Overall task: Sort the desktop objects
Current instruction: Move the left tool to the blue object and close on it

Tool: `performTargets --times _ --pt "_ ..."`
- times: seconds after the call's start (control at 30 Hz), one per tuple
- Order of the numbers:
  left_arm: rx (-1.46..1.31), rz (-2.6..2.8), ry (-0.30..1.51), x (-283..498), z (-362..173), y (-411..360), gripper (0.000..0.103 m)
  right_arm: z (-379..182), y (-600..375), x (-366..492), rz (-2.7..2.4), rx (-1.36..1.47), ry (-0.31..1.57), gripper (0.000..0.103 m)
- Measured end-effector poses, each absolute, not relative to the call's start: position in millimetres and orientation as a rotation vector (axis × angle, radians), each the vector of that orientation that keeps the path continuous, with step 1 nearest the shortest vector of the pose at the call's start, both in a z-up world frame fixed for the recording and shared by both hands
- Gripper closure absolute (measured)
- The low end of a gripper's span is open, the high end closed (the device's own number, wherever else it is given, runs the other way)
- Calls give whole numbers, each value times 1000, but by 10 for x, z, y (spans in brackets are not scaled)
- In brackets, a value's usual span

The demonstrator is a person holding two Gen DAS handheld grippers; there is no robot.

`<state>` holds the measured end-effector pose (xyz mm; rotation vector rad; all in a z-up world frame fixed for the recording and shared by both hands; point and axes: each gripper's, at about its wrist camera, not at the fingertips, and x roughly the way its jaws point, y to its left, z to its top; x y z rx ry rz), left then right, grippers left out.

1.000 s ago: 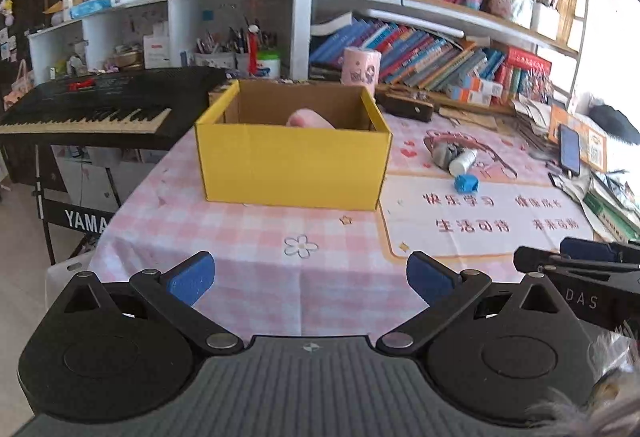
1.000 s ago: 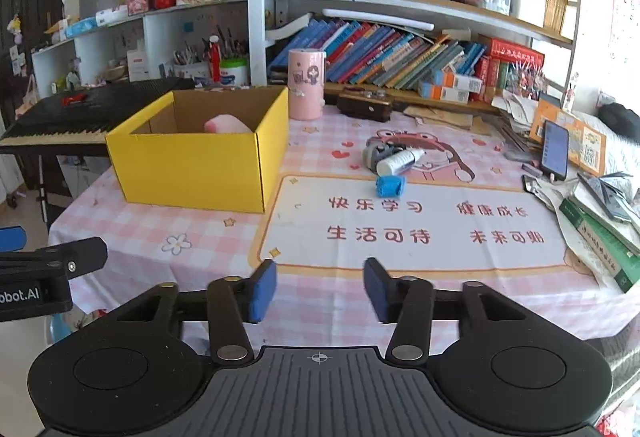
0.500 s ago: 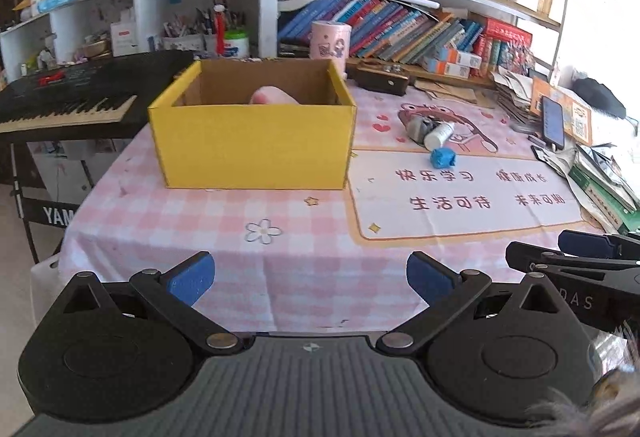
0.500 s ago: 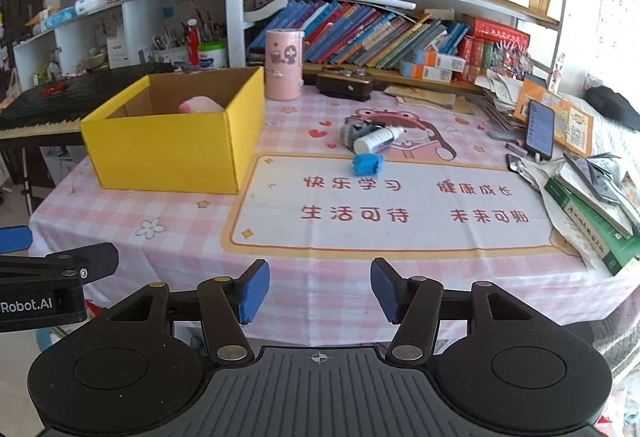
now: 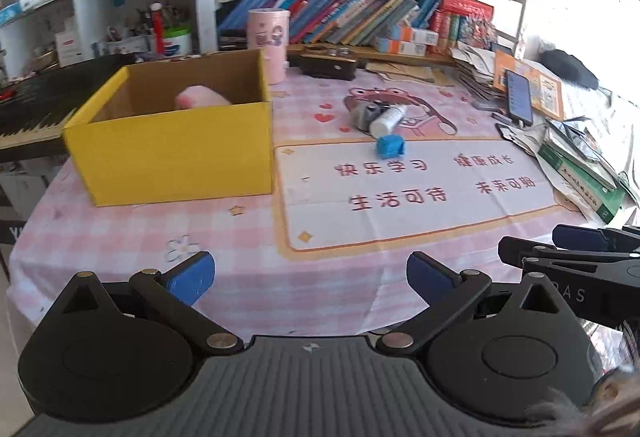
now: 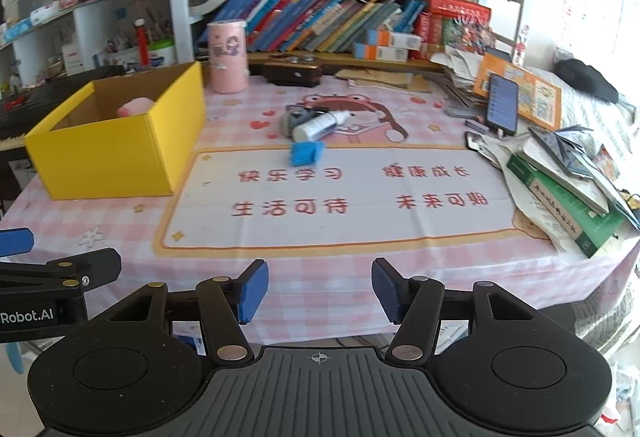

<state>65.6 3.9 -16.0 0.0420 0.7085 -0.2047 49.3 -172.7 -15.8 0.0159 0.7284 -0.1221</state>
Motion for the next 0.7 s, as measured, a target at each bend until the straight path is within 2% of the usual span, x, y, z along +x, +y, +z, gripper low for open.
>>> performTargets --times 0.7 --pt "43 -220 793 1563 -358 -1125 0 -319 -2862 1327 -136 42 802 45"
